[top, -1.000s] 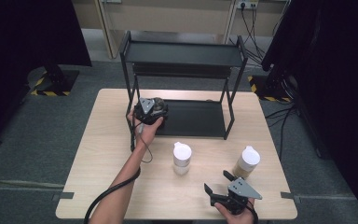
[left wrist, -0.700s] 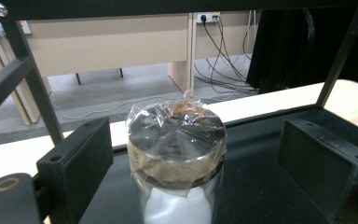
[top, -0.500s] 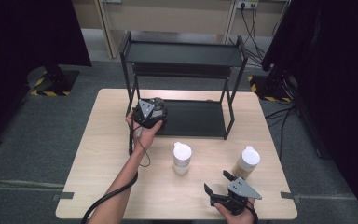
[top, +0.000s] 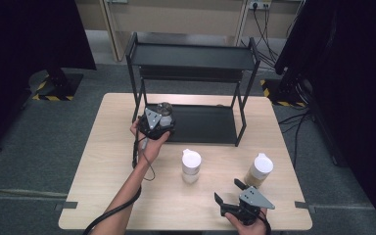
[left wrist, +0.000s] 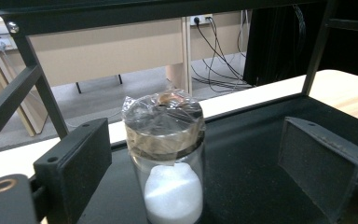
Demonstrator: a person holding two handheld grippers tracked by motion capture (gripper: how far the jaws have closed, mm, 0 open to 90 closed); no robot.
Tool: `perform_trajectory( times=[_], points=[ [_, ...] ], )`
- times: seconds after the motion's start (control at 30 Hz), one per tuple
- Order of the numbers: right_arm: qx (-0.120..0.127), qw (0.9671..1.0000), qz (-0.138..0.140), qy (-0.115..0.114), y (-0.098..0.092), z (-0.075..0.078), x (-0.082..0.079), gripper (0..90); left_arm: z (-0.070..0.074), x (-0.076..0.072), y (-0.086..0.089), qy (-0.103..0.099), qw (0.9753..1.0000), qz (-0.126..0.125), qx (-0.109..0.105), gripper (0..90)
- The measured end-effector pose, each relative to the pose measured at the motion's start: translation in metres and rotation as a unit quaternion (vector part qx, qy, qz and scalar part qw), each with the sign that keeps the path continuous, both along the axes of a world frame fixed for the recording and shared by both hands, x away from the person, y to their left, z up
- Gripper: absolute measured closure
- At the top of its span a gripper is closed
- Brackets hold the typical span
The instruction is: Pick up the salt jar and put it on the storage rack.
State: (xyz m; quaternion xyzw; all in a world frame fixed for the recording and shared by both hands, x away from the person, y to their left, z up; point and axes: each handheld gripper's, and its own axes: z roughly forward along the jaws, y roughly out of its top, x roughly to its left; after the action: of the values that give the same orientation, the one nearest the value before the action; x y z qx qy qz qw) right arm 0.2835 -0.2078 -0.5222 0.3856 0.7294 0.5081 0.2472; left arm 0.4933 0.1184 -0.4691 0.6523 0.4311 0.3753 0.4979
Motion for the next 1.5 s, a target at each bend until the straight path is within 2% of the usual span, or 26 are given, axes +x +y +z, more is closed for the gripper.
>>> perform_trajectory(
  times=[0.13, 0.43, 0.57, 0.87, 0.97, 1.5],
  points=[
    [0.000, 1.0000, 0.000, 0.000, 0.000, 0.000, 0.000, 9.7, 0.000, -0.005, -0.002, -0.001, 1.0000, -0.005, 0.000, 8.5],
    [0.000, 1.0000, 0.000, -0.001, 0.000, 0.000, 0.000, 9.7, 0.003, -0.013, -0.005, -0.007, 0.9998, -0.010, 0.014, 8.2],
    [-0.001, 1.0000, 0.000, -0.001, 0.000, 0.000, 0.000, 9.7, 0.003, -0.017, -0.004, -0.007, 0.9998, -0.009, 0.014, 8.2],
    [0.000, 1.0000, 0.000, -0.001, 0.000, 0.000, 0.000, 9.7, 0.002, -0.027, -0.001, -0.013, 0.9993, -0.010, 0.032, 8.2],
    [-0.001, 1.0000, 0.000, -0.001, 0.000, 0.000, 0.000, 9.7, 0.002, -0.032, -0.001, -0.016, 0.9993, -0.012, 0.031, 8.2],
    [0.000, 1.0000, 0.000, -0.001, 0.000, 0.000, 0.000, 9.6, -0.008, -0.056, 0.003, -0.018, 0.9988, -0.024, 0.038, 8.2]
  ],
)
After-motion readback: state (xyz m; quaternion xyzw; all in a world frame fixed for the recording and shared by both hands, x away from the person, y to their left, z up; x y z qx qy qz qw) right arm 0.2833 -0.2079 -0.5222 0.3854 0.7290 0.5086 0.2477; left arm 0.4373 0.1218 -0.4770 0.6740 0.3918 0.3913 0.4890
